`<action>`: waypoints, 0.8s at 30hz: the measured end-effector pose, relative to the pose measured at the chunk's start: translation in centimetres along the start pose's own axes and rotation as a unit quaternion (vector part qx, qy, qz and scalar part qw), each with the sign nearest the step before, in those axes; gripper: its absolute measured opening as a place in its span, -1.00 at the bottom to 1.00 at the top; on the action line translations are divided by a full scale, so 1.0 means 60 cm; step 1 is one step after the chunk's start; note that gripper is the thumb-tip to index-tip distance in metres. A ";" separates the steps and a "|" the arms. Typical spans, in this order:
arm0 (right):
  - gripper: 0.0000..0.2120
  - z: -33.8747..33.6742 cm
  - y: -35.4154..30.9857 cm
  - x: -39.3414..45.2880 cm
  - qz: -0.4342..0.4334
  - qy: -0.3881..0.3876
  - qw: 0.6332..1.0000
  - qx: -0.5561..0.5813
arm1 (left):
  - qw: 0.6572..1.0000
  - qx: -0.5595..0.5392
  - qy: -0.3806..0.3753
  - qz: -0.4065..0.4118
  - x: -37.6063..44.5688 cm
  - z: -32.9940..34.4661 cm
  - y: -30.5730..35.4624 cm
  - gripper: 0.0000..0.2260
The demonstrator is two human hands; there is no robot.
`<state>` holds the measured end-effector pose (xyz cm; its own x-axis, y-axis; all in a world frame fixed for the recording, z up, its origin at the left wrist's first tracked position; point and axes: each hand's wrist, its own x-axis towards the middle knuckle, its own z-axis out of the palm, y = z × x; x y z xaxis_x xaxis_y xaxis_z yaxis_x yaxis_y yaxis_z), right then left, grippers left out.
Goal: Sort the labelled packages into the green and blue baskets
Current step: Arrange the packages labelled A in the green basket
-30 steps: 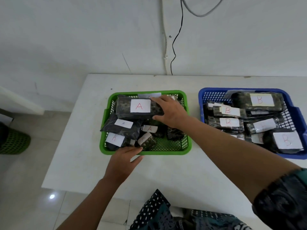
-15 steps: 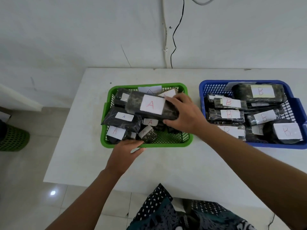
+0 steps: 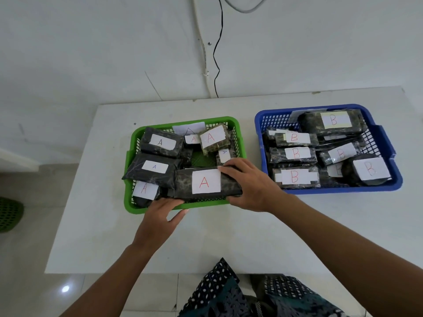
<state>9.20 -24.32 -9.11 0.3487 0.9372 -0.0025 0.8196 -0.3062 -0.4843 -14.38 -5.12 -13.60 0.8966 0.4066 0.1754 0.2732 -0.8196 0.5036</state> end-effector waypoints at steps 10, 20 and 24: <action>-0.25 0.006 0.000 0.024 0.012 -0.033 0.999 -0.025 | 0.991 0.054 0.066 0.105 0.008 -0.005 -0.009 -0.76; -0.16 0.021 -0.010 0.020 0.000 -0.013 0.998 -0.065 | 0.983 0.014 -0.007 0.181 0.050 -0.026 -0.028 -0.85; -0.19 0.011 -0.010 0.025 0.004 -0.005 0.998 -0.064 | 0.975 0.003 -0.014 0.222 0.073 -0.035 -0.031 -0.79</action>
<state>8.93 -22.61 -9.44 0.3521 0.9359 -0.0142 0.8685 -0.3323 -0.3679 -11.69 -0.92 -11.98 0.9362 0.0000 0.3515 -0.1422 -0.9146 0.3785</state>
